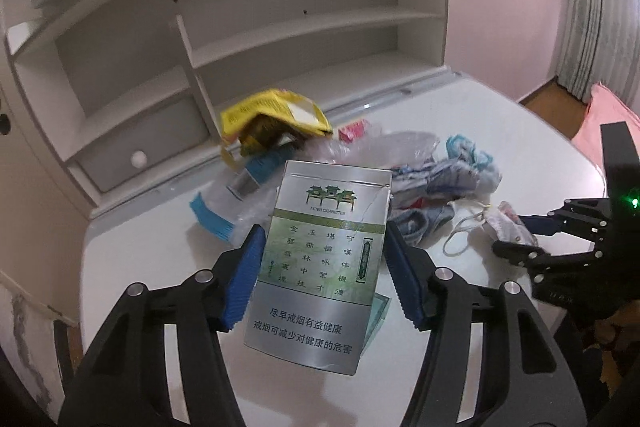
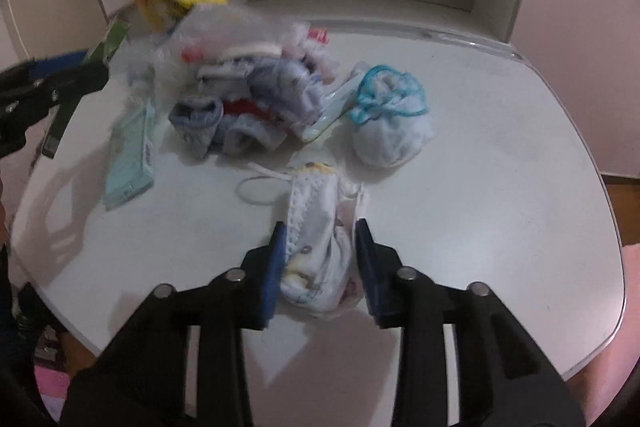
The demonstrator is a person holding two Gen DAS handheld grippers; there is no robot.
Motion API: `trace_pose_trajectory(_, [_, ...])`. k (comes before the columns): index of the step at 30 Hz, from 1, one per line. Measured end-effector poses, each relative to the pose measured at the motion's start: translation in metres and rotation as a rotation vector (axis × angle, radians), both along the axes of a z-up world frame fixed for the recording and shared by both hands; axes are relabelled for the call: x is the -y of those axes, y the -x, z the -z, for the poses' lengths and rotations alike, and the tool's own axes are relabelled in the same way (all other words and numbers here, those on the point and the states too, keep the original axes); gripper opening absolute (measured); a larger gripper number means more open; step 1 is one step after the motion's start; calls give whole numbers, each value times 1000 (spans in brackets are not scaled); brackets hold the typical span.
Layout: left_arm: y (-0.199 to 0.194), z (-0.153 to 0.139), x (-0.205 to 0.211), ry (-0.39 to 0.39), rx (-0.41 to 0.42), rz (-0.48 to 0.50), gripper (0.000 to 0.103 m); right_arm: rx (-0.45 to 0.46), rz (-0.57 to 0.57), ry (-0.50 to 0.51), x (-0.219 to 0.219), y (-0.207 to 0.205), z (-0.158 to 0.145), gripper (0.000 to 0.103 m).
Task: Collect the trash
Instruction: 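Grasp the green-white cigarette pack with the left tool while the right tool grasps the white mask, then carry both items over the black bin and open the right tool to drop the mask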
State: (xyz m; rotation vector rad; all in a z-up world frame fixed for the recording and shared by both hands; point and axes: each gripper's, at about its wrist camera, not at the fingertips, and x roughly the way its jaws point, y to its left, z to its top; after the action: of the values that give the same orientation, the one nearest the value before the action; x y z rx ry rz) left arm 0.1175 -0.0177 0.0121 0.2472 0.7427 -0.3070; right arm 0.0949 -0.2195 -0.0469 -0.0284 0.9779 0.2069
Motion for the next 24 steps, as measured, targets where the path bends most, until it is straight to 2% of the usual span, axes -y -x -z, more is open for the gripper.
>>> trace_pose_trajectory(2, [4,-7,5,14,3,3,59,40,12,-9,13,8,-11,31])
trace_pose_trajectory(5, [13,-16,36,27,16,71,59,86,63,-52,48,25,-28,31])
trace_pose_trajectory(8, [16,-18,74,54,7,146,59,130,174,-69,100,50,-43,31])
trace_pose_trajectory(11, [25,-15,137,88,-22,284,59,170,340,-69,163,83,-45,32])
trace_pose_trajectory(13, [40,-6,198,96,-48,415,59,174,450,-76,203,105,-41,32])
trace_pose_trajectory(16, [65,12,279,110,-127,599,59,158,677,-109,283,156,-25,32])
trace_pose_trajectory(19, [96,42,361,120,-230,786,59,129,842,-133,339,205,-3,32])
trace_pose_trajectory(24, [142,105,479,32,-332,996,59,19,1066,-196,414,284,65,32])
